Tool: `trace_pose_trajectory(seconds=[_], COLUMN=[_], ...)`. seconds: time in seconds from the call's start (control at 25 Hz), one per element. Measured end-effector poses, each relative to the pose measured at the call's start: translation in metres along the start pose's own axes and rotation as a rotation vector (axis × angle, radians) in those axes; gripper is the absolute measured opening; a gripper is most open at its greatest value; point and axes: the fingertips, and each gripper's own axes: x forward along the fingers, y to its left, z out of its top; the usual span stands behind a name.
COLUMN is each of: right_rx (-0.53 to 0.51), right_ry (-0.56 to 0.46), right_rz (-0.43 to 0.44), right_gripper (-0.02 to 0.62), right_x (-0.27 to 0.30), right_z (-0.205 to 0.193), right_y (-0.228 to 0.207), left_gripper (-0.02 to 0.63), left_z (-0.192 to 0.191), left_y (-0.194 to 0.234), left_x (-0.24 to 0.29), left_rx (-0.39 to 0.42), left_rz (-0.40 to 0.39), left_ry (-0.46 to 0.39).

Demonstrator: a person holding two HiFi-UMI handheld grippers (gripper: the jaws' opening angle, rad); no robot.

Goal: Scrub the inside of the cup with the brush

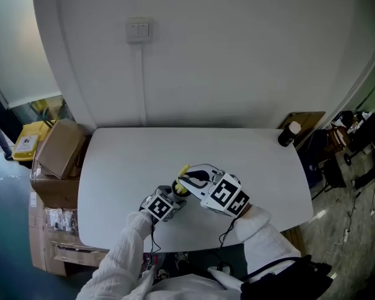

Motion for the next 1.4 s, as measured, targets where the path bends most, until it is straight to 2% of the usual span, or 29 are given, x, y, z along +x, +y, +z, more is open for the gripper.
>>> trace_pose_trajectory(seconds=[0.12, 0.32, 0.48, 0.76, 0.92, 1.08, 1.24, 1.4], right_rx=[0.034, 0.13, 0.205, 0.22, 0.149, 0.119, 0.118, 0.19], right_ry=[0.013, 0.104, 0.088, 0.103, 0.124, 0.131, 0.224, 0.31], right_rz=[-0.005, -0.016, -0.023, -0.061, -0.072, -0.073, -0.082, -0.07], right_gripper=[0.086, 0.086, 0.086, 0.086, 0.086, 0.086, 0.086, 0.086], right_x=[0.009, 0.028, 0.033, 0.014, -0.004, -0.018, -0.017, -0.002], right_z=[-0.015, -0.055, -0.061, -0.046, -0.018, 0.003, -0.006, -0.037], right_y=[-0.006, -0.011, -0.013, -0.021, -0.021, -0.019, -0.015, -0.01], left_gripper=[0.289, 0.288, 0.287, 0.284, 0.283, 0.281, 0.281, 0.278], left_z=[0.0, 0.0, 0.0, -0.002, -0.003, -0.004, -0.004, -0.004], left_y=[-0.001, -0.001, -0.001, -0.001, 0.001, 0.003, 0.003, 0.003], left_x=[0.0, 0.001, 0.001, 0.002, 0.002, 0.003, 0.003, 0.003], left_rx=[-0.004, 0.01, 0.006, 0.007, -0.001, -0.005, -0.014, -0.019], left_rz=[0.003, 0.008, 0.011, 0.015, 0.023, 0.035, 0.043, 0.05], left_ry=[-0.001, 0.005, 0.007, 0.016, 0.017, 0.015, 0.016, 0.016])
